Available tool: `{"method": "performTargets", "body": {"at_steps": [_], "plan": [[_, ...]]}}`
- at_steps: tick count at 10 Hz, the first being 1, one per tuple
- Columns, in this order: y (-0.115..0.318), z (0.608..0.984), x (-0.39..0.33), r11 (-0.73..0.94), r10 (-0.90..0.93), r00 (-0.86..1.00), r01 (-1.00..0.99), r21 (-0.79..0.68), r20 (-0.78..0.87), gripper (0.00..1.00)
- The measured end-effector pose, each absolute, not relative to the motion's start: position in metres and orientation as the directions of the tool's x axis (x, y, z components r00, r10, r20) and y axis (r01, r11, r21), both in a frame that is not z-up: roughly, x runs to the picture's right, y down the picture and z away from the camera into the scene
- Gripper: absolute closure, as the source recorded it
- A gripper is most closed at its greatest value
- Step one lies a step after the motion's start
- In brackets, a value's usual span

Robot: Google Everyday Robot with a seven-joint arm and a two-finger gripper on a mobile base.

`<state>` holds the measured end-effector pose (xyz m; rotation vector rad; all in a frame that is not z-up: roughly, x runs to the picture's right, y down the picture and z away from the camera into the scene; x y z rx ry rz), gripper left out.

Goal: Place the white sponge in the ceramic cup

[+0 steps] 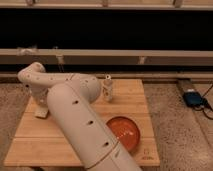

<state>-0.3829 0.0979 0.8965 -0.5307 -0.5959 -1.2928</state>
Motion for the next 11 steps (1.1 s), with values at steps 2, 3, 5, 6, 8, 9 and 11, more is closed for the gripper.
{"method": "performTargets", "body": {"at_steps": [2, 3, 5, 6, 8, 9, 11], "plan": [[0.093, 0.881, -0.374, 0.214, -0.731, 0.172, 0.977, -0.017, 0.661, 0.89], [0.091, 0.865, -0.367, 0.229, -0.737, 0.176, 0.973, -0.003, 0.652, 0.89], [0.084, 0.831, -0.346, 0.264, -0.76, 0.189, 0.964, 0.029, 0.622, 0.89], [0.08, 0.816, -0.334, 0.282, -0.771, 0.202, 0.959, 0.039, 0.604, 0.89], [0.073, 0.791, -0.31, 0.32, -0.792, 0.238, 0.946, 0.05, 0.562, 0.89], [0.071, 0.783, -0.298, 0.338, -0.799, 0.258, 0.94, 0.051, 0.543, 0.89], [0.067, 0.768, -0.271, 0.378, -0.809, 0.304, 0.925, 0.05, 0.503, 0.89]]}}
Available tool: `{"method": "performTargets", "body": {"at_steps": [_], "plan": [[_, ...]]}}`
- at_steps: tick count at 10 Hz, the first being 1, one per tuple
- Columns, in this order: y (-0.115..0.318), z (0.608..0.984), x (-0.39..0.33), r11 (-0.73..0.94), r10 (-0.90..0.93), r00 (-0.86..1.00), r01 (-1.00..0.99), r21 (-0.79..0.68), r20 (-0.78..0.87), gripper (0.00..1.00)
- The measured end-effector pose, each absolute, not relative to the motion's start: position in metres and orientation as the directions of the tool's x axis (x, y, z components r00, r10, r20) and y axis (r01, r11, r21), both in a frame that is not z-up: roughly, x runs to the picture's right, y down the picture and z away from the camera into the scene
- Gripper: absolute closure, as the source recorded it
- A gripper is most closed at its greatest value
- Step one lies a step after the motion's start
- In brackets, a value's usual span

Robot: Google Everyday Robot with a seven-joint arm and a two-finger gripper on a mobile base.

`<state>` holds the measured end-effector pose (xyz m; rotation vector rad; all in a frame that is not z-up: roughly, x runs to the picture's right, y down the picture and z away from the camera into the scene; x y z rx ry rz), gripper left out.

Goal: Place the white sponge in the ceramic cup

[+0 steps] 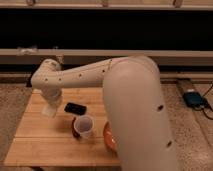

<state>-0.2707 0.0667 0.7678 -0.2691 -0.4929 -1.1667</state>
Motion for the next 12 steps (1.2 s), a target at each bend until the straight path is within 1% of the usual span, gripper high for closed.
{"method": "performTargets", "body": {"at_steps": [4, 12], "plan": [[0.059, 0.748, -0.222, 0.464, -0.81, 0.41, 0.885, 0.032, 0.42, 0.89], [0.046, 0.741, -0.13, 0.578, -0.755, 0.557, 0.814, -0.049, 0.345, 0.89]]}}
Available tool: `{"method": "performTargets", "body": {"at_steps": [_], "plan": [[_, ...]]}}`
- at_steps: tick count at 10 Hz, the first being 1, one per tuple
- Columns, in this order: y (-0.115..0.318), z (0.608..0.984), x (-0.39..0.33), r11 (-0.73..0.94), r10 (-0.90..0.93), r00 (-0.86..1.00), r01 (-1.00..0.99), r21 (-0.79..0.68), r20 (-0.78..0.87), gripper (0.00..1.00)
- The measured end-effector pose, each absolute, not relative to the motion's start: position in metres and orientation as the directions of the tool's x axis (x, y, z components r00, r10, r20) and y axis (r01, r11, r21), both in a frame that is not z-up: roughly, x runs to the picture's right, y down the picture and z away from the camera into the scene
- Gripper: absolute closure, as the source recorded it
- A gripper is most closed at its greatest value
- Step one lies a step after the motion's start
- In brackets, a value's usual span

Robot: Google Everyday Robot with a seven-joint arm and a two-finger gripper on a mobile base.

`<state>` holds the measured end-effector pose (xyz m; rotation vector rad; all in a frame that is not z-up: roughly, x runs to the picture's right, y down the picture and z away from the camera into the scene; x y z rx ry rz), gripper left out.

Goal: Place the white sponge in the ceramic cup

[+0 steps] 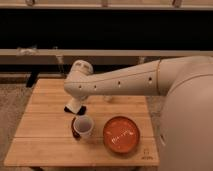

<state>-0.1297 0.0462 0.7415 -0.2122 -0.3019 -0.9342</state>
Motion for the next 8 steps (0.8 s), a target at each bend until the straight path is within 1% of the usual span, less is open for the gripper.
{"method": "performTargets", "body": {"at_steps": [3, 7, 8], "plan": [[0.054, 0.733, -0.113, 0.59, -0.748, 0.574, 0.805, -0.062, 0.332, 0.89], [0.089, 0.714, -0.105, 0.597, -0.74, 0.582, 0.799, -0.069, 0.337, 0.89], [0.095, 0.711, -0.102, 0.601, -0.737, 0.586, 0.796, -0.072, 0.337, 0.88]]}}
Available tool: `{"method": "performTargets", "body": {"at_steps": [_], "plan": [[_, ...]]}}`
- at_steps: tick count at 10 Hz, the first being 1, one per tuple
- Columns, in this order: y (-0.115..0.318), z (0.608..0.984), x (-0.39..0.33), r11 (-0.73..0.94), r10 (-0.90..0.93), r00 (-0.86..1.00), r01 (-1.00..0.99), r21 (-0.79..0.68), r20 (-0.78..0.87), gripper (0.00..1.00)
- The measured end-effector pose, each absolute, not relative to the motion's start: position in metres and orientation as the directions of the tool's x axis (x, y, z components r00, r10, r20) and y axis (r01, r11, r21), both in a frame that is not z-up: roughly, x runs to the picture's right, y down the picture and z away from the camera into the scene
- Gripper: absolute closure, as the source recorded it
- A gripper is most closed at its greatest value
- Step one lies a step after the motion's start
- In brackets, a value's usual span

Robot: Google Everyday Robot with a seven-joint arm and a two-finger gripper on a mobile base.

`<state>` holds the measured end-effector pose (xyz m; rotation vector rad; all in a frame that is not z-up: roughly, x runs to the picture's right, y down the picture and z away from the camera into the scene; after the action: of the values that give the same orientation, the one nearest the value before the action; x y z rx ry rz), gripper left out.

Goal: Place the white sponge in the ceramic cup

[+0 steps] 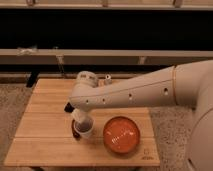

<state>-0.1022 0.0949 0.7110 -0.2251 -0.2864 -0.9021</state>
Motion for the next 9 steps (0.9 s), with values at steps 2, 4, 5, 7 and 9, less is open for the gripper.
{"method": "performTargets", "body": {"at_steps": [2, 4, 5, 7, 9], "plan": [[0.105, 0.708, -0.093, 0.616, -0.723, 0.605, 0.783, -0.086, 0.334, 0.73], [0.112, 0.705, -0.083, 0.635, -0.708, 0.627, 0.767, -0.097, 0.326, 0.53], [0.114, 0.702, -0.078, 0.644, -0.701, 0.637, 0.759, -0.1, 0.32, 0.41], [0.116, 0.697, -0.079, 0.65, -0.699, 0.641, 0.754, -0.094, 0.316, 0.23], [0.117, 0.692, -0.081, 0.651, -0.7, 0.641, 0.754, -0.085, 0.315, 0.2]]}}
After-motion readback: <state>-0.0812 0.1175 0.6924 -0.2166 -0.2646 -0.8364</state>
